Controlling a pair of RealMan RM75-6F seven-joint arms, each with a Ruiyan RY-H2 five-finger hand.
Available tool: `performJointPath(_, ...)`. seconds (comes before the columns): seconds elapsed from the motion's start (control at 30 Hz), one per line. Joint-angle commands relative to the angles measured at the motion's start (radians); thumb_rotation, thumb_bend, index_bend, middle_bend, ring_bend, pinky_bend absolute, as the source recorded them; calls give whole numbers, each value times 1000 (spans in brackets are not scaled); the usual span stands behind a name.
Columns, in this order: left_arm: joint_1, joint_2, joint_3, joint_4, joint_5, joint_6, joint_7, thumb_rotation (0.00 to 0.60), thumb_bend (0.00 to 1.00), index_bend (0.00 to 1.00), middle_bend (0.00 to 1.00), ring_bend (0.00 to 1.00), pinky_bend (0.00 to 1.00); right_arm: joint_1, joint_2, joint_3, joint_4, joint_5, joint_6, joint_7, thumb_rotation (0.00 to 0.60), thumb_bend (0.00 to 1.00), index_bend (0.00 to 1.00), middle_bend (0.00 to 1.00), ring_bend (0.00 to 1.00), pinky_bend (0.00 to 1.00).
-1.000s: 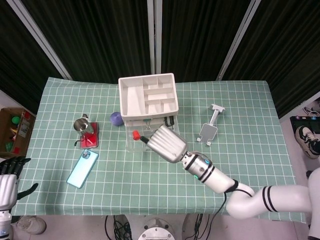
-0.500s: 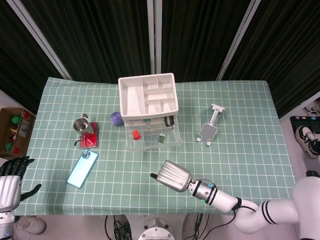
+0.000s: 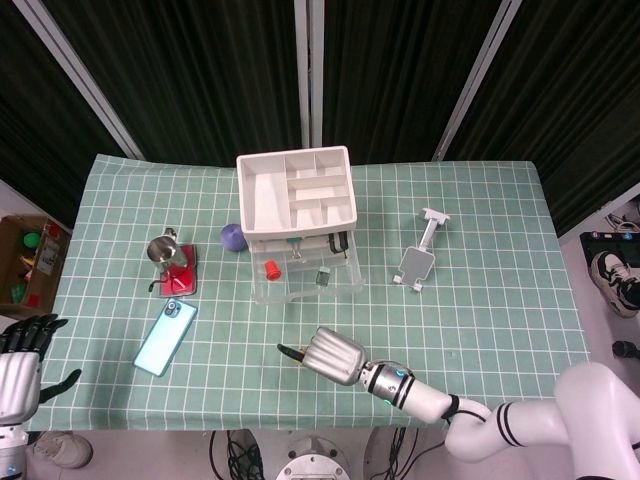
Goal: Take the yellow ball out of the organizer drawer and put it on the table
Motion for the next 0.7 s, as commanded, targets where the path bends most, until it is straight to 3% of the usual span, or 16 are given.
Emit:
performJointPath(0.03, -4, -1, -2, 3, 1, -3, -3, 600, 21, 236, 193, 151, 175, -57, 87, 3, -92, -17, 90, -28, 600, 198, 0, 943, 911, 901)
performJointPath(0.17, -11, -7, -6, 14, 5, -6, -15, 600, 21, 236, 193, 151, 175, -170, 215, -24, -198, -68, 274, -21, 600, 188, 13, 894, 867, 896)
performJointPath(0.3, -23, -17, -8, 32, 4, -23, -24, 600, 21, 236, 193, 151, 175, -331, 340, -61, -242, -101, 506, 53, 600, 187, 60, 722, 706, 828)
performJointPath(0.37, -30, -22, -9, 37, 6, -30, -25, 600, 21, 236, 193, 151, 175, -400, 377, -73, -242, -81, 580, 93, 600, 187, 67, 585, 544, 693)
performJointPath(0.47, -40, -27, -11, 37, 12, -36, -22, 600, 20, 236, 193, 151, 176, -496, 419, -82, -234, -12, 650, 171, 600, 185, 20, 245, 149, 269)
performJointPath(0.53, -48, -28, -11, 34, 17, -42, -15, 600, 21, 235, 193, 151, 175, -546, 445, -86, -234, 48, 658, 242, 600, 183, 0, 82, 22, 68)
performJointPath(0.6, -54, -28, -10, 28, 21, -47, -7, 600, 20, 236, 193, 151, 175, -585, 470, -91, -231, 86, 657, 314, 600, 183, 0, 5, 0, 0)
performJointPath(0.7, -60, -27, -9, 18, 25, -51, 7, 600, 21, 235, 193, 151, 176, -635, 487, -92, -195, 93, 674, 407, 600, 183, 0, 0, 0, 0)
